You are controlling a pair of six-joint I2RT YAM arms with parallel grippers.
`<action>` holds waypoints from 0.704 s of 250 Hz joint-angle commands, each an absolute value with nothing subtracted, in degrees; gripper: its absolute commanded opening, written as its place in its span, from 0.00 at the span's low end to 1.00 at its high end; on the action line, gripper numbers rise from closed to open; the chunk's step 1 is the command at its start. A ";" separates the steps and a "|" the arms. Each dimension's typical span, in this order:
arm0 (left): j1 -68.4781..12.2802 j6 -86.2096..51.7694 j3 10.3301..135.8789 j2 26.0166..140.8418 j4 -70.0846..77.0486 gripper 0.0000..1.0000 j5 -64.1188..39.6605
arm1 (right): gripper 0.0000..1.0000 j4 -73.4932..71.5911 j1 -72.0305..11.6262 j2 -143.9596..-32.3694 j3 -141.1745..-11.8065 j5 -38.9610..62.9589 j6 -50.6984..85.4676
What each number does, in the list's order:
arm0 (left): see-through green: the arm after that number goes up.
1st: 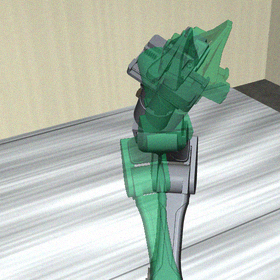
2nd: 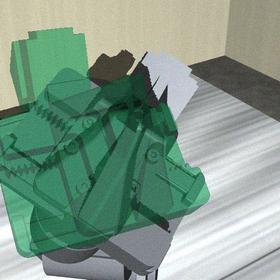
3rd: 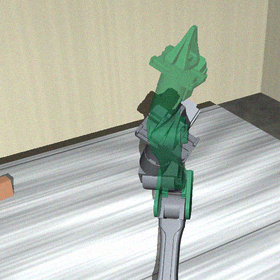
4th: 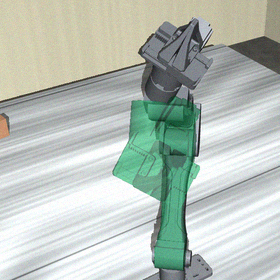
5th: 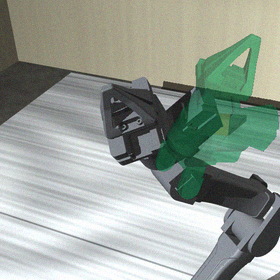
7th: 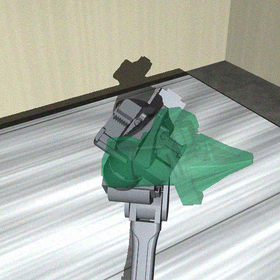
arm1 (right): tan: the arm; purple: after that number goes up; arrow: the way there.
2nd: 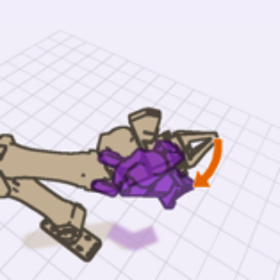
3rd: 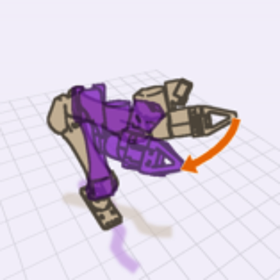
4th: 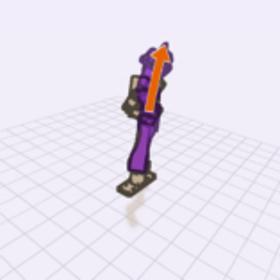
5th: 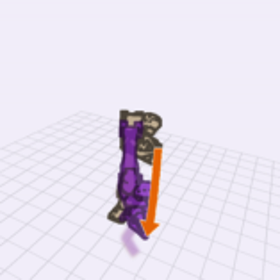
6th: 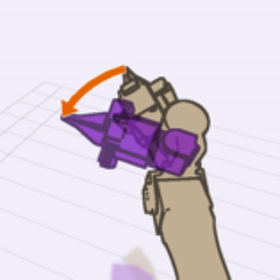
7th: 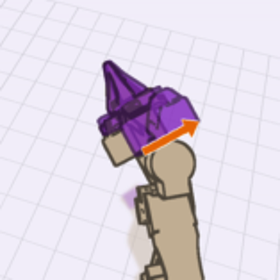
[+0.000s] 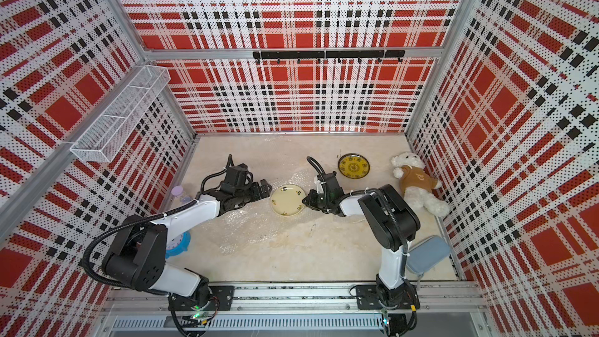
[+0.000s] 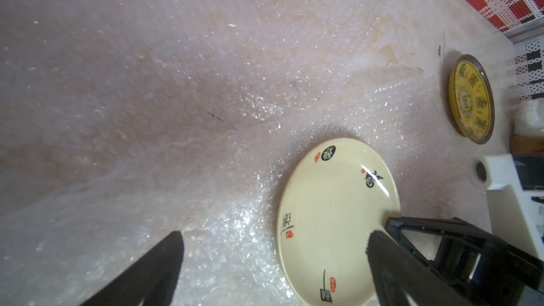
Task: Unpack dinner plates from bubble wrap
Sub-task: Pick up the plate from the bubble wrap.
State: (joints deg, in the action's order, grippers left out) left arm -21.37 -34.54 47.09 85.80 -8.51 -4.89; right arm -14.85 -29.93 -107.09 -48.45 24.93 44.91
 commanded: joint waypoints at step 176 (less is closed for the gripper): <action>-21.67 -35.34 48.34 85.61 -7.56 0.99 -4.05 | 0.05 -16.41 -28.43 -95.79 -47.88 26.46 48.85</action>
State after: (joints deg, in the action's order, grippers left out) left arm -21.37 -34.68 47.09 85.80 -8.49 -4.86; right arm -15.79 -29.45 -99.33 -46.92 25.69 48.05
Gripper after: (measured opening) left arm 0.993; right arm 0.062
